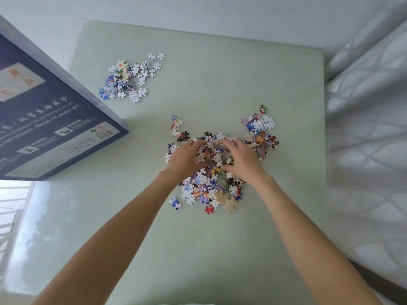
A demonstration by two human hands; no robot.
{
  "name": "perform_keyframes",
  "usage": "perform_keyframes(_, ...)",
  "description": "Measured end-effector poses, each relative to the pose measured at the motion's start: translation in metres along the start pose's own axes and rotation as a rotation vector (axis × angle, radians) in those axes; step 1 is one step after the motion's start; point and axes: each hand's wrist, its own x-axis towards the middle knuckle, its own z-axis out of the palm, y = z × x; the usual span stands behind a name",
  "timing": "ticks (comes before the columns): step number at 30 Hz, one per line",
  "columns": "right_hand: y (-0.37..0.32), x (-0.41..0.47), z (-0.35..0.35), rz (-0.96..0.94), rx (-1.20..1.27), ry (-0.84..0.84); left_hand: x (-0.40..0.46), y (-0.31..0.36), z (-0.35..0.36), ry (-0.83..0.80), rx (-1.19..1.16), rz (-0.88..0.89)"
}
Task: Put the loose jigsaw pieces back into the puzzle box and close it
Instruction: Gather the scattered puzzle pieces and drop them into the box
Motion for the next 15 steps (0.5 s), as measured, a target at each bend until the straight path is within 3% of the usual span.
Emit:
perform_keyframes(7, -0.009, 0.006, -0.003, 0.070, 0.097, -0.046, 0.006, -0.006, -0.004, 0.069, -0.021, 0.011)
perform_keyframes(15, -0.027, 0.012, 0.002, 0.183, 0.126, 0.091, 0.011, -0.004, -0.006, 0.057, 0.037, -0.027)
